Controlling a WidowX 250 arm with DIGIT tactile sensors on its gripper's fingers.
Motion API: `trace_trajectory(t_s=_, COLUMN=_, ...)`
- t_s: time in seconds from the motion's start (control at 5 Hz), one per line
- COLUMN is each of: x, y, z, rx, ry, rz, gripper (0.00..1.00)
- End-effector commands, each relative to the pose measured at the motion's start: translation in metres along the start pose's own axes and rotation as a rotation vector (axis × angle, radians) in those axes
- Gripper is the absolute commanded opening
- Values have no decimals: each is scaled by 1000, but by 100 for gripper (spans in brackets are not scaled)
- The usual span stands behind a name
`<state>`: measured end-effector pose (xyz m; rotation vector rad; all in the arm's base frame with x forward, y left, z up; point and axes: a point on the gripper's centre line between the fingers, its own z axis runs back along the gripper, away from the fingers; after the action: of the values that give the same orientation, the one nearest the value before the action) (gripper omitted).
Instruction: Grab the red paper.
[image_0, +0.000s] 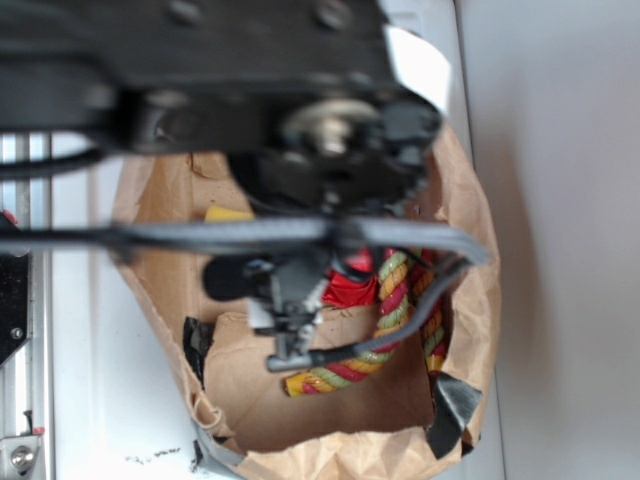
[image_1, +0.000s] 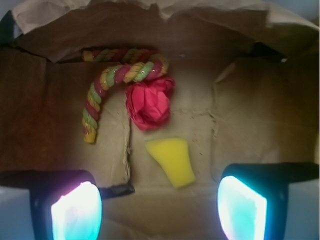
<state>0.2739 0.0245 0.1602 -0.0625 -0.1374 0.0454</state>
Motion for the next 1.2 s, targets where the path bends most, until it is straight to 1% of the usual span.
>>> trace_trajectory(t_s=0.0, x=25, y=-23, z=-8, rx=-19, ry=-92, rz=-165, gripper=100)
trace_trajectory(t_s=0.2, x=27, y=-37, z=-27, rx=-8, ry=-67, rz=-254, gripper=100)
trace_trajectory(t_s=0.4, x=33, y=-39, z=-50, rx=2, ry=-32, rz=-278, gripper=100)
trace_trajectory(t_s=0.6, x=32, y=-51, z=-70, rx=25, ry=-18, rz=-301, gripper=100)
trace_trajectory(t_s=0.8, x=29, y=-52, z=-74, rx=46, ry=-18, rz=-309, gripper=100)
trace_trajectory(t_s=1.0, x=29, y=-52, z=-74, rx=46, ry=-18, rz=-309, gripper=100)
